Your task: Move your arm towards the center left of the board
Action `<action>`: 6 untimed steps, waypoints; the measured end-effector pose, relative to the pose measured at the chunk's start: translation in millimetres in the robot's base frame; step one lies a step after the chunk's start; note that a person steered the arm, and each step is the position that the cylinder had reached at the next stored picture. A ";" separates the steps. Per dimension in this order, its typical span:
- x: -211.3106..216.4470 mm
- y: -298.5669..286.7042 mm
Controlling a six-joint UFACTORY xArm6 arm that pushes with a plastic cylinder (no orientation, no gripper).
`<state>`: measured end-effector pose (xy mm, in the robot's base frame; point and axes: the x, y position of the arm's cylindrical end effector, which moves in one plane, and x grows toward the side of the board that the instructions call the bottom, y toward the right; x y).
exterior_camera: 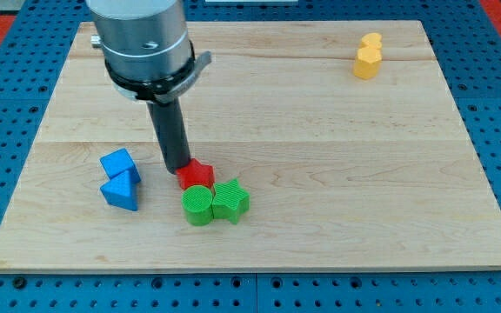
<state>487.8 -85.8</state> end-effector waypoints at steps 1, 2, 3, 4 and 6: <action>4.0 16.5; -0.6 18.5; -34.6 -9.2; -62.6 -55.5; -95.5 -163.4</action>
